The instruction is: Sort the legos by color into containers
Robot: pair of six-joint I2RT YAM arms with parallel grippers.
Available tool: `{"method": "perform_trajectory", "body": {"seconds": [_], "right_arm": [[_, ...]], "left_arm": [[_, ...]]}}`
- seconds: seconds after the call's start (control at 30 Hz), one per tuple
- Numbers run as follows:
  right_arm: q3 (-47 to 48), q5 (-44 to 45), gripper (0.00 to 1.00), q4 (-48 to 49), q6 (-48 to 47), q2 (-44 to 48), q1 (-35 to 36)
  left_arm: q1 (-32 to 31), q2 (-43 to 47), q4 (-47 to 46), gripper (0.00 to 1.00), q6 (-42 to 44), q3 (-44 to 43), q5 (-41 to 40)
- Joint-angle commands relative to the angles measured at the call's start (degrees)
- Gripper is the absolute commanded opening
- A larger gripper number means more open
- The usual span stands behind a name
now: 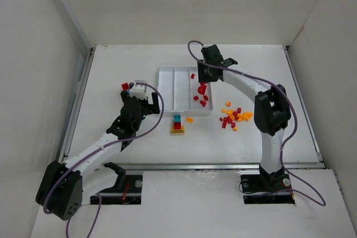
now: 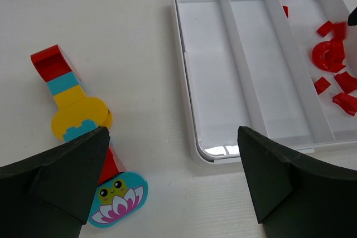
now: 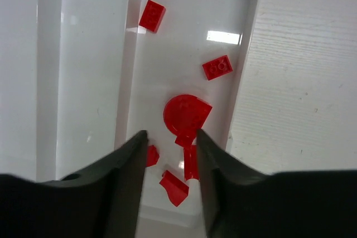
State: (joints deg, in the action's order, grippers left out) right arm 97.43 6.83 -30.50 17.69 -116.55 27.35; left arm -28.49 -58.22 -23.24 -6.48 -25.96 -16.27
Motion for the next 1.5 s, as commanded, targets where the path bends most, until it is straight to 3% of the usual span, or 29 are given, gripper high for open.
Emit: {"method": "perform_trajectory", "body": {"seconds": [0.0,0.03,0.13,0.23,0.37,0.53,0.77,0.87,0.97,1.17,1.47], "right_arm": [[6.0,-0.8,0.50,-3.1,-2.2,0.0,-0.2],[7.3,-0.8,0.60,-3.7,-2.8,-0.5,-0.2],[7.9,-0.8,0.65,-4.4,-2.8,0.0,-0.2],[7.1,-0.2,0.65,-5.1,-2.8,1.6,-0.8],[-1.6,-1.5,0.65,-5.1,-0.3,7.8,-4.7],[-15.5,-1.5,0.49,-5.1,3.3,15.4,-11.0],[-23.7,1.3,0.48,-4.6,6.8,16.7,-12.1],[-25.1,3.3,0.60,-4.6,8.7,16.7,-13.4],[-26.4,5.0,0.65,-5.3,9.3,17.8,-13.9],[-27.8,7.1,0.67,-5.3,9.8,17.3,-14.4],[-31.1,6.5,0.44,-3.5,11.0,14.6,-15.5]], "left_arm": [[-0.2,1.4,-1.5,0.99,-0.4,0.4,0.7],[-0.2,0.9,-1.5,0.99,-0.4,0.4,0.7],[-0.2,0.9,-1.5,0.99,0.2,0.4,1.2],[-0.2,0.9,-1.5,0.99,0.2,0.4,1.2],[-0.2,1.5,-1.5,0.99,0.2,0.4,1.8],[-0.2,2.1,-1.5,1.00,0.7,0.9,2.5],[-0.2,2.8,-2.1,1.00,1.3,1.5,3.8],[-0.2,3.5,-2.1,1.00,1.3,1.5,3.8],[-0.2,4.0,-2.1,1.00,1.3,1.5,4.3],[-0.2,4.0,-1.5,1.00,1.8,2.0,4.3],[0.3,4.6,-1.5,1.00,1.8,2.0,4.3]]}}
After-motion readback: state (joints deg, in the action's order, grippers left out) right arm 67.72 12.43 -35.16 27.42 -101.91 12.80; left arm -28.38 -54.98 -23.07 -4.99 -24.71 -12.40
